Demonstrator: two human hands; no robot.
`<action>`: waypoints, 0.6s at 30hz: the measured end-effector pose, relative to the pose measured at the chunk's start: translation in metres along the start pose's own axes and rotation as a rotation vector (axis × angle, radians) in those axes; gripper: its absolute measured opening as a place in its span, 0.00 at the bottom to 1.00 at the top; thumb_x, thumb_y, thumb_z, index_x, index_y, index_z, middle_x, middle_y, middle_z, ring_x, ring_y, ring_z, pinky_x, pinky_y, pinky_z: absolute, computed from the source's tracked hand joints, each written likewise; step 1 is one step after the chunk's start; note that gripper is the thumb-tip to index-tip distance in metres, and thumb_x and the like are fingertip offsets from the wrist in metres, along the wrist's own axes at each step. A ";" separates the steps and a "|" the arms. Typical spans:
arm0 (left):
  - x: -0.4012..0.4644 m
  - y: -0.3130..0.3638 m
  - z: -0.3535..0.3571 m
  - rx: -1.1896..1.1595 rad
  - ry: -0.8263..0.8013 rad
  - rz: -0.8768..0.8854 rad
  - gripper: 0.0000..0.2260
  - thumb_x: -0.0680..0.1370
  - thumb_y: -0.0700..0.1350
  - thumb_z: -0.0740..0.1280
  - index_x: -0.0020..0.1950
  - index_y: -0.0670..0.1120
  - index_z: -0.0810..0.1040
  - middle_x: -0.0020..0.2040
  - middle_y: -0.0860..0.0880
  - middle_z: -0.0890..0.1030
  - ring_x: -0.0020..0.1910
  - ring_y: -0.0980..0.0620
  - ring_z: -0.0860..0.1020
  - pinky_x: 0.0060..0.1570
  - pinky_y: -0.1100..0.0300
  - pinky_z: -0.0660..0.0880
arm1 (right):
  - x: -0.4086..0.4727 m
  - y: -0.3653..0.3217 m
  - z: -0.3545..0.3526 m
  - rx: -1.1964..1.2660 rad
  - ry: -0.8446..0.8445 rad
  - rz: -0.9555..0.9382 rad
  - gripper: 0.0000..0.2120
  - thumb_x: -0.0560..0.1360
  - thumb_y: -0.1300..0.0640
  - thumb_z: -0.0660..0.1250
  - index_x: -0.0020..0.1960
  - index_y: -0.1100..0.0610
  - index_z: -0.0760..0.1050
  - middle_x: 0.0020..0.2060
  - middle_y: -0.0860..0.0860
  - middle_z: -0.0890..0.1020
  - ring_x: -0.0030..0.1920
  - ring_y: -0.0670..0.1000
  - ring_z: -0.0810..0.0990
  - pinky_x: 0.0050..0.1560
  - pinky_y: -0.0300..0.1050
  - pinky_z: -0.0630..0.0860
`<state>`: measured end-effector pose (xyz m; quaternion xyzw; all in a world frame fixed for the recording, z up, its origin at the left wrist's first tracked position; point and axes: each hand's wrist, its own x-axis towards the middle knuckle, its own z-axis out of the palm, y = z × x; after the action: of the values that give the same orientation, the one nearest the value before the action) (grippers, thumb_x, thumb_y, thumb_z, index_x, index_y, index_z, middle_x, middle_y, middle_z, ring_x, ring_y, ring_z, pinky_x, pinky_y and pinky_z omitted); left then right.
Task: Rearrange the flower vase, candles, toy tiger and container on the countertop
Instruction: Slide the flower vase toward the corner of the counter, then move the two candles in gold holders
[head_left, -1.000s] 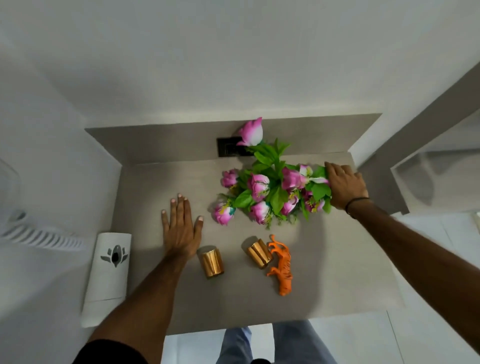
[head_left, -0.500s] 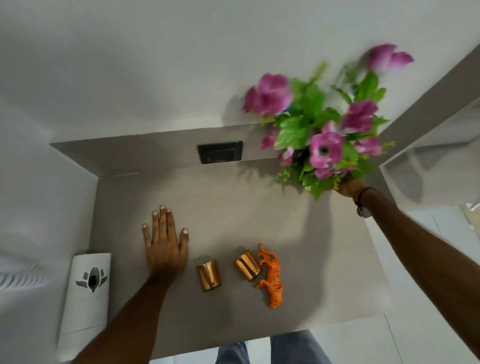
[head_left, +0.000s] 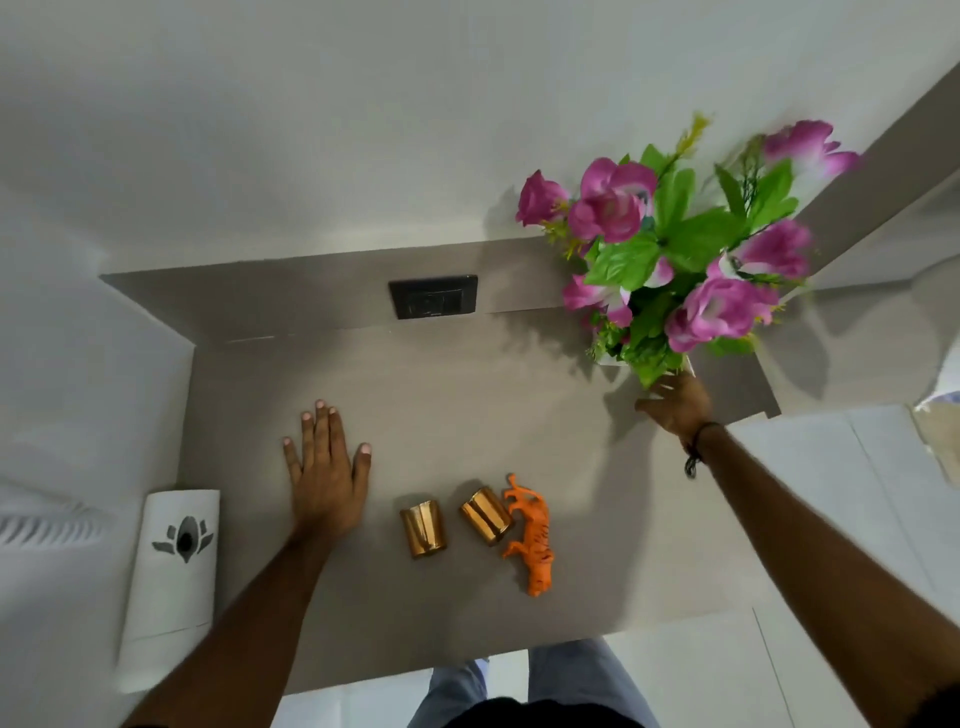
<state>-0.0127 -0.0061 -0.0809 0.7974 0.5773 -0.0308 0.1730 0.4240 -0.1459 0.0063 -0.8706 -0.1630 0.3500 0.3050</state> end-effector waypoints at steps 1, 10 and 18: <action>-0.004 0.003 -0.005 -0.036 -0.002 -0.014 0.35 0.84 0.60 0.47 0.86 0.40 0.51 0.89 0.41 0.49 0.88 0.40 0.48 0.85 0.41 0.42 | -0.015 0.005 0.009 -0.042 0.025 0.015 0.30 0.68 0.64 0.76 0.67 0.63 0.70 0.60 0.59 0.81 0.61 0.59 0.80 0.62 0.53 0.76; -0.058 0.046 -0.038 -0.460 -0.265 -0.153 0.22 0.77 0.68 0.68 0.41 0.49 0.76 0.41 0.50 0.82 0.47 0.44 0.83 0.46 0.55 0.73 | -0.133 -0.024 0.121 -0.575 -0.384 -0.339 0.25 0.61 0.38 0.73 0.51 0.53 0.83 0.49 0.50 0.86 0.51 0.52 0.83 0.54 0.47 0.80; -0.058 0.067 -0.038 -0.431 -0.359 -0.252 0.20 0.70 0.62 0.78 0.35 0.46 0.81 0.33 0.50 0.82 0.34 0.53 0.80 0.30 0.62 0.67 | -0.124 -0.044 0.160 -0.898 -0.500 -0.294 0.25 0.56 0.41 0.78 0.45 0.57 0.81 0.44 0.53 0.84 0.44 0.54 0.82 0.37 0.42 0.75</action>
<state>0.0250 -0.0657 -0.0143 0.6462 0.6251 -0.0693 0.4322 0.2203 -0.1074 0.0072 -0.7736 -0.4845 0.3960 -0.0998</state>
